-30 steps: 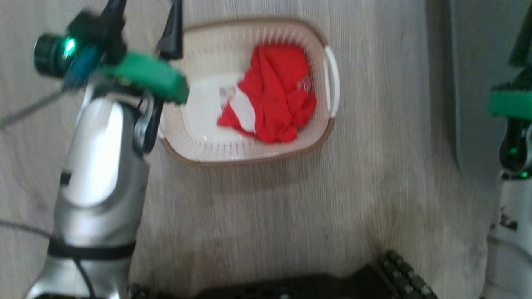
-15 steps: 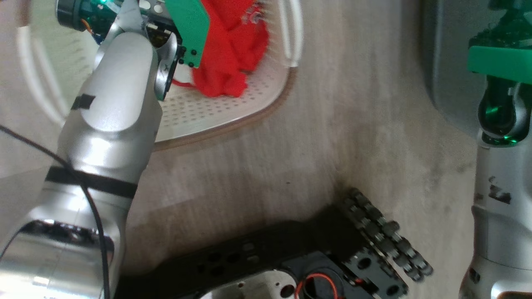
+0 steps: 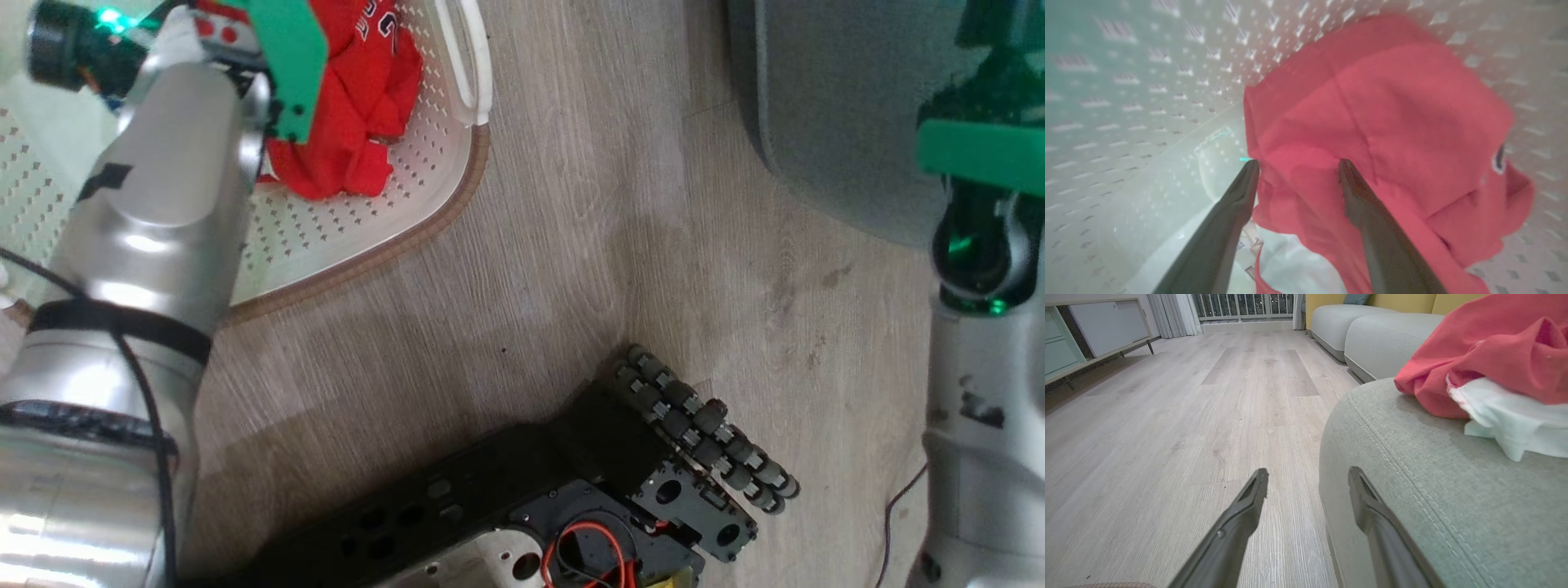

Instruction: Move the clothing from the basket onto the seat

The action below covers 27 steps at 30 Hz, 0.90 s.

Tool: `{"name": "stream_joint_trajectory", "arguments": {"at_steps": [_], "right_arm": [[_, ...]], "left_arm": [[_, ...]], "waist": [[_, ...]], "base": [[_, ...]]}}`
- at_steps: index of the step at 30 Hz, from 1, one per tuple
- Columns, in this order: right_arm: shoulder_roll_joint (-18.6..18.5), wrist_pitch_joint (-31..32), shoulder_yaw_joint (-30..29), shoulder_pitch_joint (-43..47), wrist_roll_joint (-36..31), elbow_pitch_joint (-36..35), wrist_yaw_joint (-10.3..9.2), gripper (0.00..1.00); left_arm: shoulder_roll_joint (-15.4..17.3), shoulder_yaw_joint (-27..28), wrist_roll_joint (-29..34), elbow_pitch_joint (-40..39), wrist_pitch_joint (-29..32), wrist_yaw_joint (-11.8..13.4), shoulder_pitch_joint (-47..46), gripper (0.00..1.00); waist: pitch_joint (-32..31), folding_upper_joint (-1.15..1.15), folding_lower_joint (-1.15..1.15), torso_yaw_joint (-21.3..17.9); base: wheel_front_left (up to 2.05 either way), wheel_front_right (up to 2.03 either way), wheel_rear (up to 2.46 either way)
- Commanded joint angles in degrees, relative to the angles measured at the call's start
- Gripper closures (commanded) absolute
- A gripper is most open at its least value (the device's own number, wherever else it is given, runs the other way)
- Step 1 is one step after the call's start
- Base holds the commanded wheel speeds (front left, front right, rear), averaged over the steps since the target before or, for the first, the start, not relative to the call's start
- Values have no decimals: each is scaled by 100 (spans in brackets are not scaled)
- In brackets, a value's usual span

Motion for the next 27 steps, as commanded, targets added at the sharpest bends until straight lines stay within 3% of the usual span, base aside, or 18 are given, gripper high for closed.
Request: {"name": "stream_joint_trajectory", "arguments": {"at_steps": [1, 9, 23, 24, 25, 26, 27], "right_arm": [[-27, -20, 14, 356, 42, -198, -2, 0], [-27, -20, -71, 681, 135, -201, -2, 0], [-27, -20, -199, 880, 151, -167, -2, 0], [-27, -20, -210, 889, 149, -166, -2, 0], [-27, -20, -225, 900, 139, -161, -2, 0], [-27, -20, -228, 903, 132, -159, -2, 0], [-27, -20, -224, 907, 119, -154, -2, 0]], "left_arm": [[99, 43, 37, -51, -36, 59, 5, 0], [247, -43, 57, 547, -240, 80, -85, 0], [-8, -246, -56, 1230, -607, -75, -108, 0], [-25, -260, -65, 1247, -646, -87, -119, 19], [-55, -287, -92, 1280, -736, -150, -126, 76], [-68, -295, -113, 1293, -793, -197, -127, 100], [-82, -309, -132, 1312, -833, -256, -122, 100]], "waist": [[-9, 0, 0, -8], [-30, 0, 0, -40], [-11, 0, 0, -28], [-5, 0, 0, -21], [7, 0, 0, -12], [12, 0, 0, -8], [14, 0, 0, -4]], "base": [[0, 0, 0], [0, 0, 0], [0, 0, 0], [0, 0, 0], [0, 0, 0], [0, 0, 0], [0, 0, 0]]}}
